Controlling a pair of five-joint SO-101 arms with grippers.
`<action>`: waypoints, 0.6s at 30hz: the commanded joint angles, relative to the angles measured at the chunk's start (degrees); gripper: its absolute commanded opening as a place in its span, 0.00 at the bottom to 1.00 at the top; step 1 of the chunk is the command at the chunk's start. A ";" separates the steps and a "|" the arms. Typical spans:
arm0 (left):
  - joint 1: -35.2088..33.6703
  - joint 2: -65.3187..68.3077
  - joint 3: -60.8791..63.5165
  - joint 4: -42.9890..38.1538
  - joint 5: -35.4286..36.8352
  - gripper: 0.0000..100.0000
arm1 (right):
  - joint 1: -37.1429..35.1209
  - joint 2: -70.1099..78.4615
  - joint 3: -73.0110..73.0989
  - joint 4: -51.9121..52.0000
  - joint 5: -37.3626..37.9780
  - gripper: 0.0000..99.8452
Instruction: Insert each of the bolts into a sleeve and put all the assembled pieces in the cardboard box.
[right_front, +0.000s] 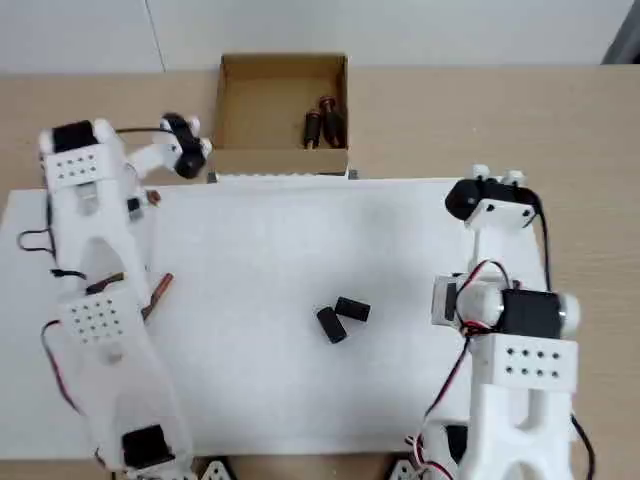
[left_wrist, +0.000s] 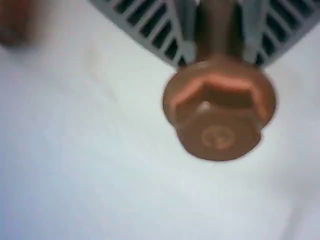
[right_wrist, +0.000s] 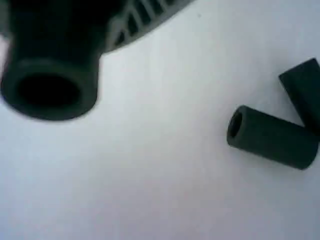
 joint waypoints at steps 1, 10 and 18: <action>0.44 -9.67 -2.59 -0.18 1.93 0.00 | 0.13 -1.10 -0.62 -0.84 -0.44 0.00; 0.44 -20.40 -0.57 -0.18 5.63 0.00 | 0.04 -1.10 -3.69 1.27 -0.35 0.00; 3.69 -38.07 9.36 -0.18 25.67 0.00 | -3.30 -1.19 -8.09 5.32 -0.26 0.00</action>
